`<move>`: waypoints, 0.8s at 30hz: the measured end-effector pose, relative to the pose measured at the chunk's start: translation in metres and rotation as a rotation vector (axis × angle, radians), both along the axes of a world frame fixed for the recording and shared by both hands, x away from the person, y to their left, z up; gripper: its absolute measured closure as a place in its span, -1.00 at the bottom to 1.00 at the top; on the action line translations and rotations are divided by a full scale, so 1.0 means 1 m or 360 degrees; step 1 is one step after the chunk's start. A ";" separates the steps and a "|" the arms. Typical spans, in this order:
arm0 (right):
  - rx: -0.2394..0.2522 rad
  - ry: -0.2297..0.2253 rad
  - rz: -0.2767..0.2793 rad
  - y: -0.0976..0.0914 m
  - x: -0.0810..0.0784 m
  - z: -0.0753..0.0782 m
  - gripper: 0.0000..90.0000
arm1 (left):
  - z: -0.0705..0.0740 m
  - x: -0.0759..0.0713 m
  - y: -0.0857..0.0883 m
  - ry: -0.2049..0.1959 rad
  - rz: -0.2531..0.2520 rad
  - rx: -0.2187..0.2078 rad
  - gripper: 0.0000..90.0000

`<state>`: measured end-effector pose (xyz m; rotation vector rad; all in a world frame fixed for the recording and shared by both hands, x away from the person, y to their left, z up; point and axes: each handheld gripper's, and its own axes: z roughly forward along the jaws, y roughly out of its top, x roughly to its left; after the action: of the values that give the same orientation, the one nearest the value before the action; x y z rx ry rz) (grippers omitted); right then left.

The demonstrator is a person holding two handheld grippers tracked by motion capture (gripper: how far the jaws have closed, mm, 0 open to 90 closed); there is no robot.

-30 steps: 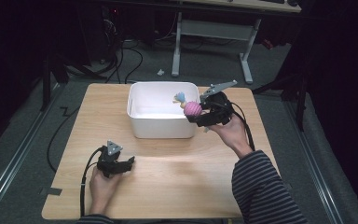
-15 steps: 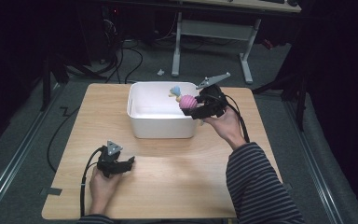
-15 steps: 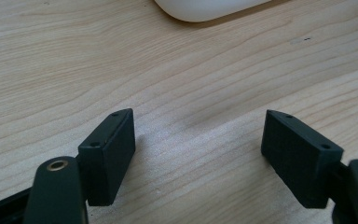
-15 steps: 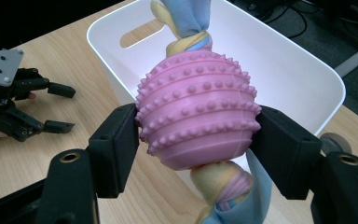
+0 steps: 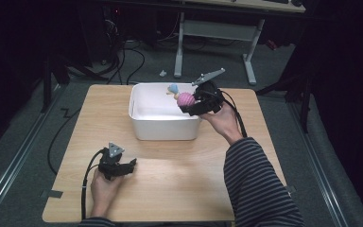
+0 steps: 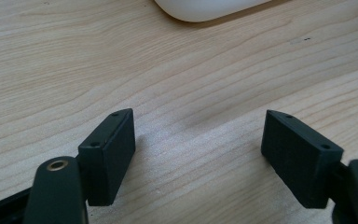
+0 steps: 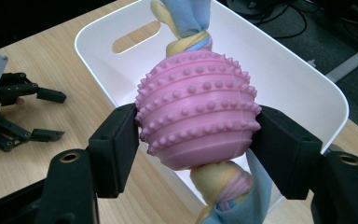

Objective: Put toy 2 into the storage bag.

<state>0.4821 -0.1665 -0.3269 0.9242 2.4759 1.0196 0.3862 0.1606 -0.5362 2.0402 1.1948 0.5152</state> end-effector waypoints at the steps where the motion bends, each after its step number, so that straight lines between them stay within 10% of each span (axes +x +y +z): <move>1: 0.0002 0.0005 -0.0002 0.001 0.002 0.000 -0.26 | 0.000 0.000 0.000 0.0000 0.0000 0.0001 -0.42; 24: -0.0058 0.0028 -0.0029 0.016 0.032 -0.023 -0.26 | 0.000 0.000 0.000 0.0001 -0.0004 0.0005 -0.42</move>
<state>0.5142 -0.1500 -0.3495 0.9467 2.4875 0.9617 0.3862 0.1608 -0.5361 2.0446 1.1924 0.5157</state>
